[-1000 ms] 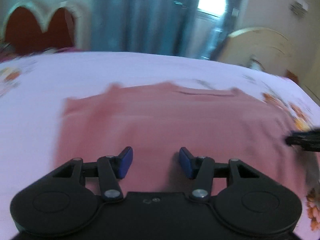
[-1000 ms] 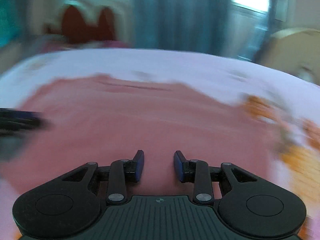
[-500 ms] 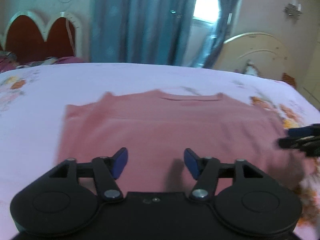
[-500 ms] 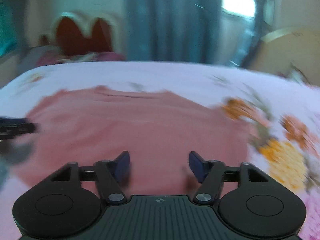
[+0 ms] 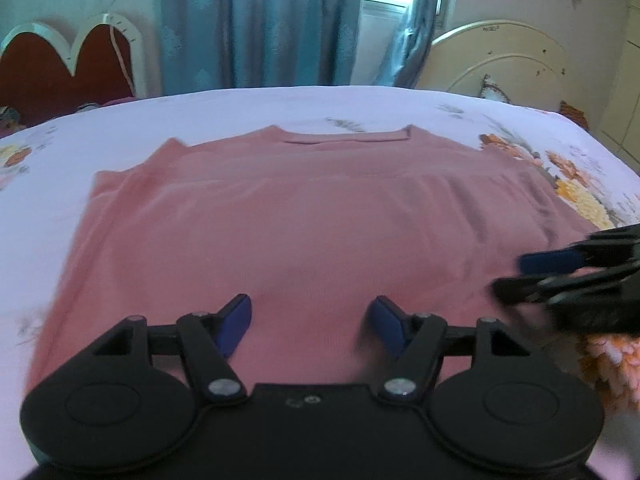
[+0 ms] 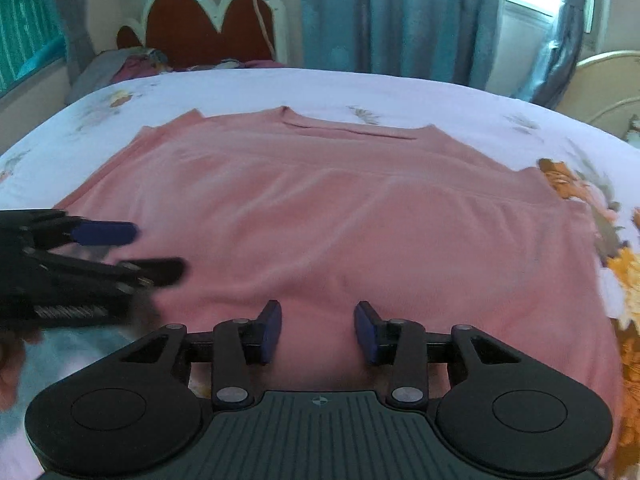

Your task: Fold small clothes

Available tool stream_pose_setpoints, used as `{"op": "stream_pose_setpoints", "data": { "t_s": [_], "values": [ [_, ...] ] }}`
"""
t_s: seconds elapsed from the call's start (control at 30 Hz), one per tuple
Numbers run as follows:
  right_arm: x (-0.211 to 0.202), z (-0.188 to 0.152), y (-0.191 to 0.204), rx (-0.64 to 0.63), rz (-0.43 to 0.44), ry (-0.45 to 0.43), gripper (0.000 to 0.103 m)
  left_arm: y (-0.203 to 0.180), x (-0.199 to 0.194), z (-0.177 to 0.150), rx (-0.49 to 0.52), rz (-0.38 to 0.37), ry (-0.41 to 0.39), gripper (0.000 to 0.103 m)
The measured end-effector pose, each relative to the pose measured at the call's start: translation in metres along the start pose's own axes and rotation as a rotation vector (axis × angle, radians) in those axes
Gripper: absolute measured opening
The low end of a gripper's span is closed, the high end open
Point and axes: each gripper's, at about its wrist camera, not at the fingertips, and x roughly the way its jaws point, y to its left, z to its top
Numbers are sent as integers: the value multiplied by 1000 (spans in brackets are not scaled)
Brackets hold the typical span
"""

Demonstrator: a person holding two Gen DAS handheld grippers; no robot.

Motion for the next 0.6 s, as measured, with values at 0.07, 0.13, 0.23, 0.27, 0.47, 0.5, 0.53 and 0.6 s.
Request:
{"op": "stream_pose_setpoints", "data": {
  "t_s": [0.07, 0.13, 0.23, 0.27, 0.47, 0.5, 0.53, 0.6],
  "values": [
    [-6, -5, -15, 20, -26, 2, 40, 10, -4, -4, -4, 21, 1, 66],
    [-10, -12, -30, 37, -68, 11, 40, 20, -8, -8, -8, 39, 2, 66],
    [-19, -21, -53, 73, -108, 20, 40, 31, -13, -12, -12, 59, 0, 66],
    [-21, -22, -57, 81, -115, 21, 40, 33, -15, -13, -13, 63, 0, 66],
    [-44, -23, -50, 116, -104, -34, 40, 31, -23, -15, -24, 76, -5, 65],
    [-46, -21, -41, 114, -81, -44, 40, 28, -26, -15, -28, 70, -11, 65],
    [-47, -18, -31, 100, -62, -51, 40, 24, -29, -15, -29, 63, -17, 65],
    [-46, -16, -8, 61, -16, -55, 40, 14, -32, -16, -16, 55, -24, 65]
  ]
}}
